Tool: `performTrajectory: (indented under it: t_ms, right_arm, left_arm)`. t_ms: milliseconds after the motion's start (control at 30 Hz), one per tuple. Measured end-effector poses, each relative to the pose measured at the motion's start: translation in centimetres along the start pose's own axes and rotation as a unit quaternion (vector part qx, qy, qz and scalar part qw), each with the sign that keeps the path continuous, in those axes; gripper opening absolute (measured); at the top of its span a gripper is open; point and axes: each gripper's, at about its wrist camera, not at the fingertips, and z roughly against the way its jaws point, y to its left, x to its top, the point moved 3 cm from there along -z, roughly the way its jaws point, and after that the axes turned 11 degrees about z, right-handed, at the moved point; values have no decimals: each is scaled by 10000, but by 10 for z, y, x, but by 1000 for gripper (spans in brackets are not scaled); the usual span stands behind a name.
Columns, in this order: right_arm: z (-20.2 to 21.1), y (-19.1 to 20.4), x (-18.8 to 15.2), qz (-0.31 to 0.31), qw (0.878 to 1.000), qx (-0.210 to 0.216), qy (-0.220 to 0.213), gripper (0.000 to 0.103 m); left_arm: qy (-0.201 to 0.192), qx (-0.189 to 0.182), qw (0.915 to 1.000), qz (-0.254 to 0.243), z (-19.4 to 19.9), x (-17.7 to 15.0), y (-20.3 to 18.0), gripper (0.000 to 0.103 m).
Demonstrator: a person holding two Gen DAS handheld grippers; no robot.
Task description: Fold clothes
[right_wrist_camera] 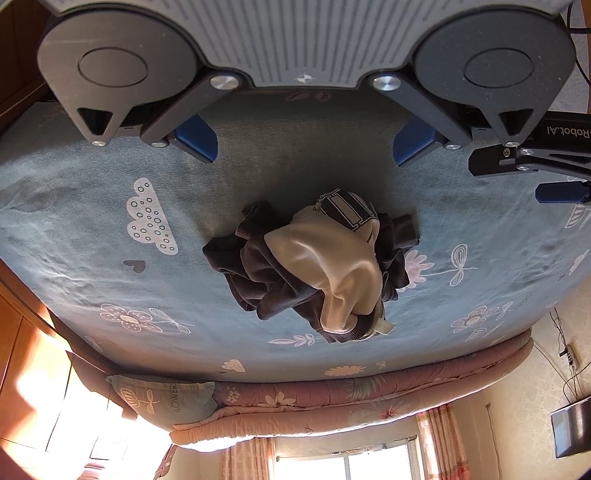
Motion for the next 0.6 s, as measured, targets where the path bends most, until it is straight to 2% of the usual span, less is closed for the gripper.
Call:
performTrajectory:
  t_ms: [167,433,600]
  right_arm:
    - [-12,4,12,194,9996,-53,190,103]
    - [-55,-1,55,493,9982,-95,337,103]
    - [-89,5,90,835,9960,26,302,103]
  left_arm:
    - [-78,218,9997,-7,-10,11,12,102]
    - [87,280,9990,326,-43,35,35,102]
    - [-159,422,9984,348,-58,56,44,102]
